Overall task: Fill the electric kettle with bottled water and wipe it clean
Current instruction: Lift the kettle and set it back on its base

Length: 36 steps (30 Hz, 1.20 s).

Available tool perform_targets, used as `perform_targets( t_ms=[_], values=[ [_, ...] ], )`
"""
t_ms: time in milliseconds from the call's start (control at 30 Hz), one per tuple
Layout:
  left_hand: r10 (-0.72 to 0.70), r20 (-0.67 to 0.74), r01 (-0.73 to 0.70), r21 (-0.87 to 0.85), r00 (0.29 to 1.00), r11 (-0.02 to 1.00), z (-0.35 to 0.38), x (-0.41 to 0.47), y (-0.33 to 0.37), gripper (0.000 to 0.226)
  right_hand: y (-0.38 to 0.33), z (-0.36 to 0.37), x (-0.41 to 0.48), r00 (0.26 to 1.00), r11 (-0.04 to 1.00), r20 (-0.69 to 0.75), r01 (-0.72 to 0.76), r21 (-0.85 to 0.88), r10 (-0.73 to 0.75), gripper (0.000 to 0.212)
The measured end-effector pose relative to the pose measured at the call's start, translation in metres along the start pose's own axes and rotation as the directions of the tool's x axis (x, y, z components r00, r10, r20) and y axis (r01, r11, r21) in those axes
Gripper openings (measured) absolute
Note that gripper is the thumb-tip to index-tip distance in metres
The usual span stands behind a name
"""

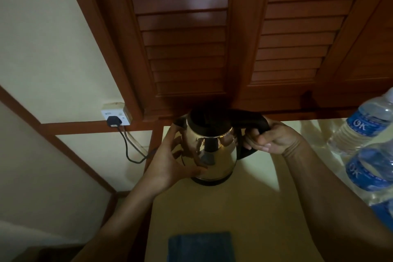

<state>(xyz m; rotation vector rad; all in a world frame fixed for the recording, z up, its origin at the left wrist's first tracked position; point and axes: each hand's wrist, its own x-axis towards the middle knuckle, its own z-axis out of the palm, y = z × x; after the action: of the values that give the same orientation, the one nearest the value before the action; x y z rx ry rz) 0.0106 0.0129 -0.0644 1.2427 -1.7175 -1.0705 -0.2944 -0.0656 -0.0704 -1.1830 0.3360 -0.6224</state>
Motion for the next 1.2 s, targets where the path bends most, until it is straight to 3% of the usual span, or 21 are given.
perform_targets(
  t_ms=[300, 433, 467, 567, 733, 933, 1033, 1100, 1200],
  values=[
    [-0.031, 0.045, 0.033, -0.041, 0.998, 0.999, -0.003, 0.004, 0.0, 0.116, 0.002, 0.0, -0.003, 0.999, 1.0, -0.032, -0.005, 0.01, 0.005, 0.02],
    [-0.032, 0.042, 0.036, -0.08, 0.999, 0.996, -0.003, 0.001, 0.001, 0.117, 0.006, 0.009, -0.004, 0.988, 1.0, -0.153, -0.008, 0.012, 0.01, 0.06],
    [-0.031, 0.037, 0.034, -0.095, 0.999, 0.995, -0.002, 0.0, 0.0, 0.117, 0.009, 0.013, -0.006, 0.979, 1.0, -0.203, 0.023, 0.003, -0.022, 0.057],
    [-0.029, 0.021, 0.032, -0.133, 0.999, 0.991, -0.001, -0.003, 0.0, 0.115, 0.012, 0.032, -0.013, 0.923, 0.992, -0.366, 0.124, -0.02, -0.123, 0.041],
    [-0.015, 0.03, 0.019, -0.151, 0.999, 0.988, 0.0, -0.01, 0.005, 0.111, -0.001, 0.059, -0.019, 0.817, 0.982, -0.548, 0.183, -0.051, -0.181, 0.074],
    [-0.024, 0.015, 0.026, -0.17, 1.0, 0.985, 0.001, -0.015, 0.01, 0.102, -0.016, 0.093, -0.014, 0.667, 0.997, -0.742, 0.072, -0.031, -0.071, 0.067],
    [0.004, 0.029, 0.002, -0.193, 1.0, 0.981, 0.001, -0.017, 0.014, 0.099, -0.016, 0.104, -0.009, 0.601, 0.997, -0.797, 0.077, -0.006, -0.051, 0.052],
    [0.027, 0.04, -0.019, -0.188, 0.999, 0.982, 0.0, -0.019, 0.017, 0.096, -0.019, 0.112, -0.007, 0.587, 0.998, -0.809, 0.059, 0.014, -0.023, 0.044],
    [0.057, 0.057, -0.045, -0.184, 0.997, 0.982, 0.0, -0.021, 0.02, 0.092, -0.021, 0.115, -0.006, 0.575, 0.998, -0.818, 0.045, 0.034, 0.002, 0.05]
  ],
)
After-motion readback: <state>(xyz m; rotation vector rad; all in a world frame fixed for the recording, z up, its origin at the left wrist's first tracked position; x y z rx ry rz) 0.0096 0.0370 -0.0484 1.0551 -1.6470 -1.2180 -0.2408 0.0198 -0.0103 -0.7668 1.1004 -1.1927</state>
